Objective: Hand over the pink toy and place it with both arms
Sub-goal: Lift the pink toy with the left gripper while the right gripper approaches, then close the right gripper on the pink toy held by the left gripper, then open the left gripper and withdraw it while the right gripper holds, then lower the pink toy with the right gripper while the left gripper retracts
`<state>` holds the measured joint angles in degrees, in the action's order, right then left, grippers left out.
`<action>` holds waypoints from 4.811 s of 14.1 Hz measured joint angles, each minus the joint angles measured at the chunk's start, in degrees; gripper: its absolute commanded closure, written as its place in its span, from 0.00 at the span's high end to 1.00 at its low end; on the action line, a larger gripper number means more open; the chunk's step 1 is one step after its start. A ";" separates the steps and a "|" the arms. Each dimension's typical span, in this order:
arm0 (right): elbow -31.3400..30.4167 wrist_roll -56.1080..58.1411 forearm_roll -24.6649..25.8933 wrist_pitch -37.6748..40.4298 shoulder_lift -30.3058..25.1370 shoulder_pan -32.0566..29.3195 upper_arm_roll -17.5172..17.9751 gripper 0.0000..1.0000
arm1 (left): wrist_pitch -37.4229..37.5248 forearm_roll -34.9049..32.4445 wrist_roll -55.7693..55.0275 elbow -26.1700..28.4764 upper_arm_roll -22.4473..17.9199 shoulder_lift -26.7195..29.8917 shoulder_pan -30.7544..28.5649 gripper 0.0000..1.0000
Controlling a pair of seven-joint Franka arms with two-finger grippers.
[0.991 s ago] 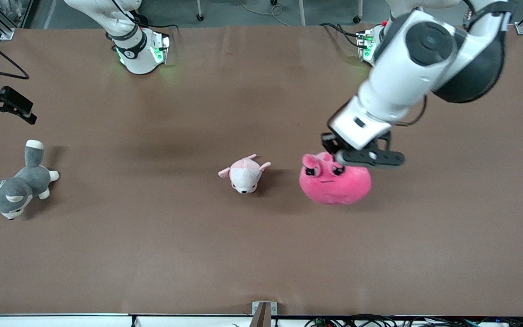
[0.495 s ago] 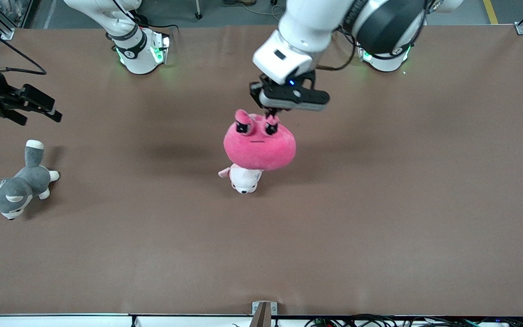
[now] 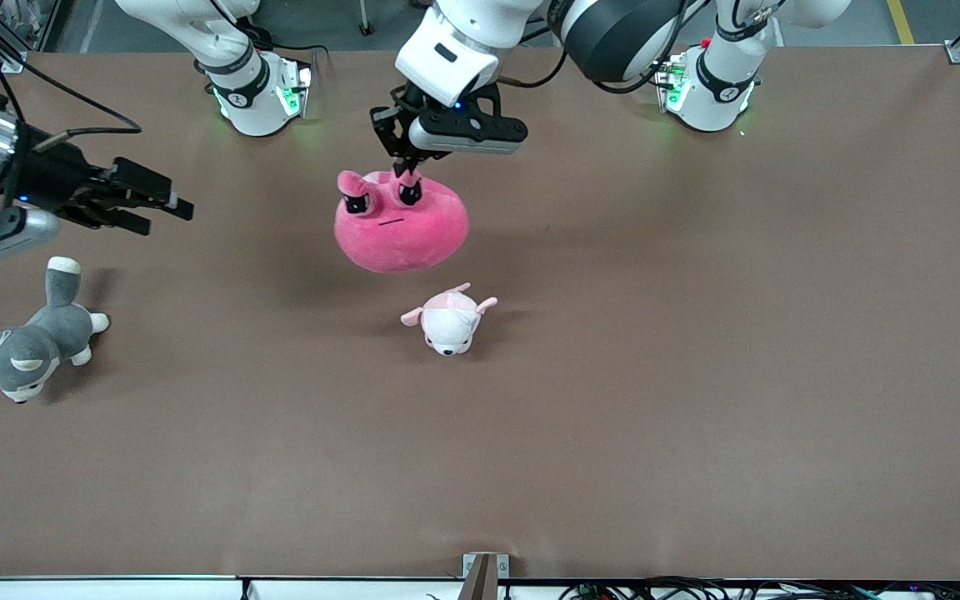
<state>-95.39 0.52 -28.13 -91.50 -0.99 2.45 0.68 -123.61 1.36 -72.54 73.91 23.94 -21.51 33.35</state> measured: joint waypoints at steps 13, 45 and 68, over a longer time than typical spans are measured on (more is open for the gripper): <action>0.03 -1.24 -7.23 2.29 3.02 7.26 0.14 0.74 | -9.66 0.02 -10.84 -1.14 -0.01 -4.86 2.66 0.00; -0.22 -2.10 -4.18 0.21 7.53 11.74 0.07 0.00 | -11.50 0.02 -13.25 -1.99 -0.30 -6.26 3.42 1.00; 2.89 18.87 5.80 -4.00 20.09 -8.62 -1.89 0.00 | 23.78 -10.88 29.27 -2.49 -2.66 0.82 -26.86 1.00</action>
<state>-92.51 19.40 -22.33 -95.50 19.10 -6.18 -1.21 -99.83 -9.52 -43.27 71.41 21.27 -20.69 6.49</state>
